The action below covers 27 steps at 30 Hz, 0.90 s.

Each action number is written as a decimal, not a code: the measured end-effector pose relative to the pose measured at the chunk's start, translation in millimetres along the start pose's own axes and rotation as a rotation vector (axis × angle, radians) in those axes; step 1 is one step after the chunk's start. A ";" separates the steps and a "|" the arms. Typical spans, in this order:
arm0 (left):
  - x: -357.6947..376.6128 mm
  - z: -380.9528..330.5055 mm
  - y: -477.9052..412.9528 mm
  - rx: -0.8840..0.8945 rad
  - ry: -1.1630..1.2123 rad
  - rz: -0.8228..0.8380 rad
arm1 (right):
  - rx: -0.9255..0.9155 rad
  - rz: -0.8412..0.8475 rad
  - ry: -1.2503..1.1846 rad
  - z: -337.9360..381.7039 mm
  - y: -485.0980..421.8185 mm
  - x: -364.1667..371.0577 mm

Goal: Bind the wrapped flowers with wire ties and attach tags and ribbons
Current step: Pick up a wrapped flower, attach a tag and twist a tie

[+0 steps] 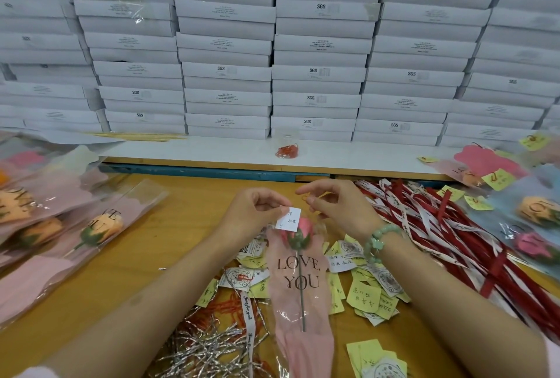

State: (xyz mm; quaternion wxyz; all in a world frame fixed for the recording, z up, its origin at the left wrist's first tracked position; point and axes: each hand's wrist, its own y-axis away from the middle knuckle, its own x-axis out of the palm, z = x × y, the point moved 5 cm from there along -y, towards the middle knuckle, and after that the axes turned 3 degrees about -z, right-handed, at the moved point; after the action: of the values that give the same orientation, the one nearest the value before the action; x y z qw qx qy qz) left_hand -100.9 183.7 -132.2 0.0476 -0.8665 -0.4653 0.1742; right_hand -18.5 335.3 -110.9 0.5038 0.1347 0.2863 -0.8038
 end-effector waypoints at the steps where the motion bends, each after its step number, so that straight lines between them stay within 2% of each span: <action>1: 0.1 0.0 -0.1 -0.004 0.000 0.001 | 0.008 -0.008 -0.018 -0.4 -0.1 -0.1; 5: -0.9 -0.7 0.3 -0.017 0.012 -0.014 | 0.029 -0.067 -0.036 -2.2 -0.8 -4.0; 17: -0.1 -4.9 3.3 0.001 0.010 -0.036 | -0.034 0.013 0.063 11.4 -13.7 5.4; 27: 0.9 -0.4 3.5 -0.054 0.019 -0.070 | 0.064 0.054 -0.041 6.0 -12.2 13.6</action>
State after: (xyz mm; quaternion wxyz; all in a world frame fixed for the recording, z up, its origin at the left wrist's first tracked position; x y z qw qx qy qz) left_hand -97.6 182.6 -132.9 0.0345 -0.8523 -0.4994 0.1514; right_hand -35.1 325.8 -109.0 0.5265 0.1417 0.2464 -0.8013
